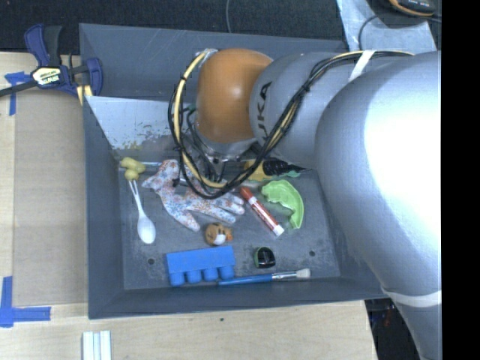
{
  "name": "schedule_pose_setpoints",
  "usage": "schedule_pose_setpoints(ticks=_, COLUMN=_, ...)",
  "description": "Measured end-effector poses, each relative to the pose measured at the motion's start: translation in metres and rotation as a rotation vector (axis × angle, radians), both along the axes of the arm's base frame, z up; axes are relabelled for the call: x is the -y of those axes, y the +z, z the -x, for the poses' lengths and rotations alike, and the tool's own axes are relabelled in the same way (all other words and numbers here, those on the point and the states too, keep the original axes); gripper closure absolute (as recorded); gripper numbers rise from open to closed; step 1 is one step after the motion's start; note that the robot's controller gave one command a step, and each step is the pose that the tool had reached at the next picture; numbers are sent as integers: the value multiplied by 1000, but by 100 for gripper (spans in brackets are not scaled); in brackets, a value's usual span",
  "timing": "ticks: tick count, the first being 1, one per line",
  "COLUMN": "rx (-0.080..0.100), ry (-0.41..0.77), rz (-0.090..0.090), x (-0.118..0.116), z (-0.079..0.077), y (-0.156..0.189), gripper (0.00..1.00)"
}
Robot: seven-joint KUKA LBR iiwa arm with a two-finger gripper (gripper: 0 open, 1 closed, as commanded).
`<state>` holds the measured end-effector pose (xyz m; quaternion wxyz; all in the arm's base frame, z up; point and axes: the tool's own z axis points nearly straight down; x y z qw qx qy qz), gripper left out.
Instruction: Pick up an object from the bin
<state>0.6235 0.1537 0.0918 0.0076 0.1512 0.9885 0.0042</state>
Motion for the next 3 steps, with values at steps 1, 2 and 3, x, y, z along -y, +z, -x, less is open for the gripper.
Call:
schedule_pose_setpoints(ticks=1, rx=0, ry=0, rz=0, x=0, z=0, y=33, gripper=100)
schedule_pose_setpoints(ticks=2, rx=-1, ry=-1, rz=0, x=1, z=0, y=69, gripper=100)
schedule_pose_setpoints(ticks=3, rx=5, ry=0, rz=-1, x=0, z=-1, y=111, gripper=100)
